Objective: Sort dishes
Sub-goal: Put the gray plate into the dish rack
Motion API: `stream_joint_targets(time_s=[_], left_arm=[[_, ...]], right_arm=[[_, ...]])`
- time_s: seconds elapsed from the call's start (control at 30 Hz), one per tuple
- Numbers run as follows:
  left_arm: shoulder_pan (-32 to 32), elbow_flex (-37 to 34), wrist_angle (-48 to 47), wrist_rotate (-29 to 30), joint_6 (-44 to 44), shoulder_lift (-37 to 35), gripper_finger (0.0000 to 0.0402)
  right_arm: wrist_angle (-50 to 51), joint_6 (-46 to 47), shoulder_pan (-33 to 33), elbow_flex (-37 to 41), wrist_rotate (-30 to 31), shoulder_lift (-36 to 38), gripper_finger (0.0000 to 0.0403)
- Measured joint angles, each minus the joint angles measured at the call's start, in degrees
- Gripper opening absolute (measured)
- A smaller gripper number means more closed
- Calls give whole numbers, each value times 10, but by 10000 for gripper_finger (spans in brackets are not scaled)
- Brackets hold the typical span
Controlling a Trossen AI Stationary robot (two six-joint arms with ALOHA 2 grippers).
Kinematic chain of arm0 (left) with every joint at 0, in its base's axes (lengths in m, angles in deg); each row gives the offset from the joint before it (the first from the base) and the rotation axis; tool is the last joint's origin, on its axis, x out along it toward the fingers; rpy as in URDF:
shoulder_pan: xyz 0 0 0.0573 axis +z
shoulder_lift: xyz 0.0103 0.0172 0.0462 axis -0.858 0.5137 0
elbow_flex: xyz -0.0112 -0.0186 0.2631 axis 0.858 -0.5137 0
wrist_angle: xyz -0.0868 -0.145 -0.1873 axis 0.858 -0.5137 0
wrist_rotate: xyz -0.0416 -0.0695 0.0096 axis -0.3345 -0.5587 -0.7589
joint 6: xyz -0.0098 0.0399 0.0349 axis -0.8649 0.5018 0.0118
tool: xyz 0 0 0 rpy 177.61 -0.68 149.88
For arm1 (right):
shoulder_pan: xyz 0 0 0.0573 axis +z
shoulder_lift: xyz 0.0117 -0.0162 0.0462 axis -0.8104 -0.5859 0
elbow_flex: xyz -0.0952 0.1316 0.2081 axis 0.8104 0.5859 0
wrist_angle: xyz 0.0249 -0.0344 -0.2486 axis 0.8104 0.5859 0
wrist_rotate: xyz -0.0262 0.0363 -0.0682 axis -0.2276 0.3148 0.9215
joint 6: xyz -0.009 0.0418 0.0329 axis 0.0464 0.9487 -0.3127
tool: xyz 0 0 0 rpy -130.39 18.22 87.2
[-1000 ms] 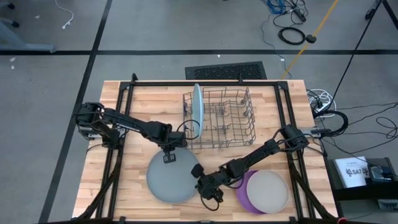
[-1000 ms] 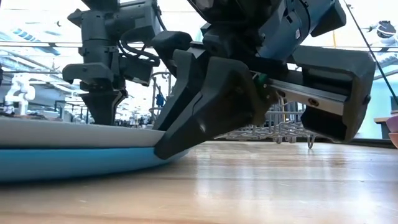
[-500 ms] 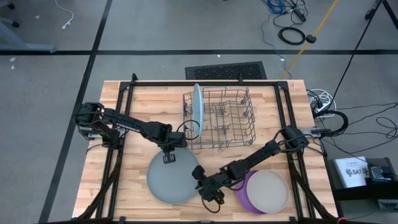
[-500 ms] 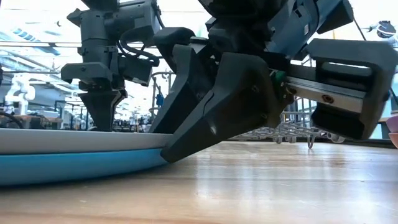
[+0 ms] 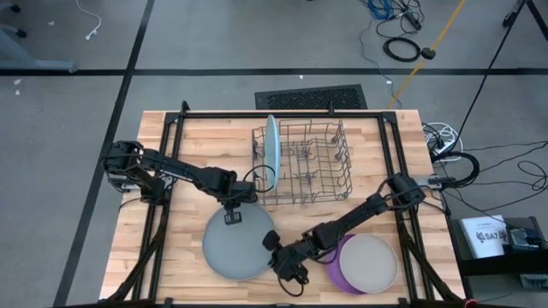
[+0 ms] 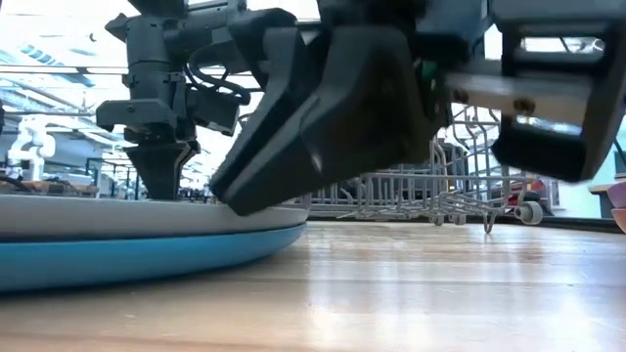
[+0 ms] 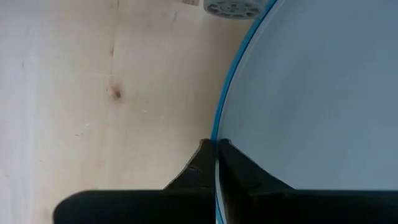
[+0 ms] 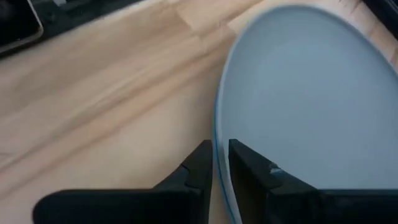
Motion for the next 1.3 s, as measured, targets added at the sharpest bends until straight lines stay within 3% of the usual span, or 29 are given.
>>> stream_joint_targets(time_s=[0.6, 0.87, 1.3], left_arm=[[0, 0, 2, 0, 0, 0, 1], [0, 0, 5, 0, 0, 0, 1], [0, 9, -11, 2, 0, -6, 1]], right_arm=[[32, 6, -7, -3, 5, -2, 48], [29, -19, -9, -4, 5, -3, 7], [26, -35, -6, -4, 33, -2, 2]])
